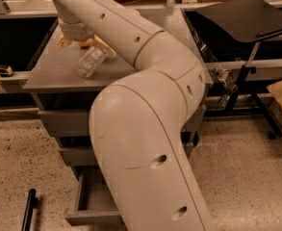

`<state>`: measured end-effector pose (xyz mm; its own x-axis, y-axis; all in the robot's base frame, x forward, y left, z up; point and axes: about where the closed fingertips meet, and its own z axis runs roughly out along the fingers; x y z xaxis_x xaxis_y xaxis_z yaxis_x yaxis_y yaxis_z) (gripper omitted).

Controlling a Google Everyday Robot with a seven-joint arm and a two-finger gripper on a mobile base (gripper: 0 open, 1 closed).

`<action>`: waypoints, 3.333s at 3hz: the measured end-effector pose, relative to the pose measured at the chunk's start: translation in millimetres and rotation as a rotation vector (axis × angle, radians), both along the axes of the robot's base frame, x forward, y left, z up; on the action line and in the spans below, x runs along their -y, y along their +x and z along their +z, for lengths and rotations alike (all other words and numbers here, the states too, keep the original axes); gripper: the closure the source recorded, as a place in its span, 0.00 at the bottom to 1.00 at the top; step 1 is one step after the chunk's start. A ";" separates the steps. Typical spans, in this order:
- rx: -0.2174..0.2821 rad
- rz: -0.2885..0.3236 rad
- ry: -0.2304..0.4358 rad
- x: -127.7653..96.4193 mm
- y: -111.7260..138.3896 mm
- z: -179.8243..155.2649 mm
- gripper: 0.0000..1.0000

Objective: Place water bottle into bottom drawer

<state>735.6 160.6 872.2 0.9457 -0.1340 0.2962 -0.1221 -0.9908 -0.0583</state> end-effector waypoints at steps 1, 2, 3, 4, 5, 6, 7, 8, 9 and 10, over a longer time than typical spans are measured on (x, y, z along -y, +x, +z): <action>-0.013 -0.001 -0.016 -2.0 4.7 -12.4 0.00; -0.023 -0.014 -0.038 0.5 9.9 -25.2 0.18; -0.031 -0.032 -0.055 2.4 10.5 -34.6 0.41; -0.047 -0.060 -0.040 7.1 4.8 -34.7 0.64; -0.105 -0.154 0.038 29.8 -8.5 -22.5 0.87; -0.182 -0.354 0.164 90.9 -36.2 -5.8 1.00; -0.243 -0.517 0.260 136.8 -77.8 -2.6 1.00; -0.306 -0.695 0.312 179.4 -126.4 -15.9 1.00; -0.340 -0.873 0.269 215.7 -172.7 -36.0 1.00; -0.329 -1.006 0.197 238.5 -206.7 -48.0 1.00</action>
Offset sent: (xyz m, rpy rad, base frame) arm 0.0028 -0.0155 -0.0341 -0.1081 0.0832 -0.0445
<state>528.9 -77.9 824.2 0.4037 -0.9126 -0.0645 -0.9149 -0.4032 -0.0213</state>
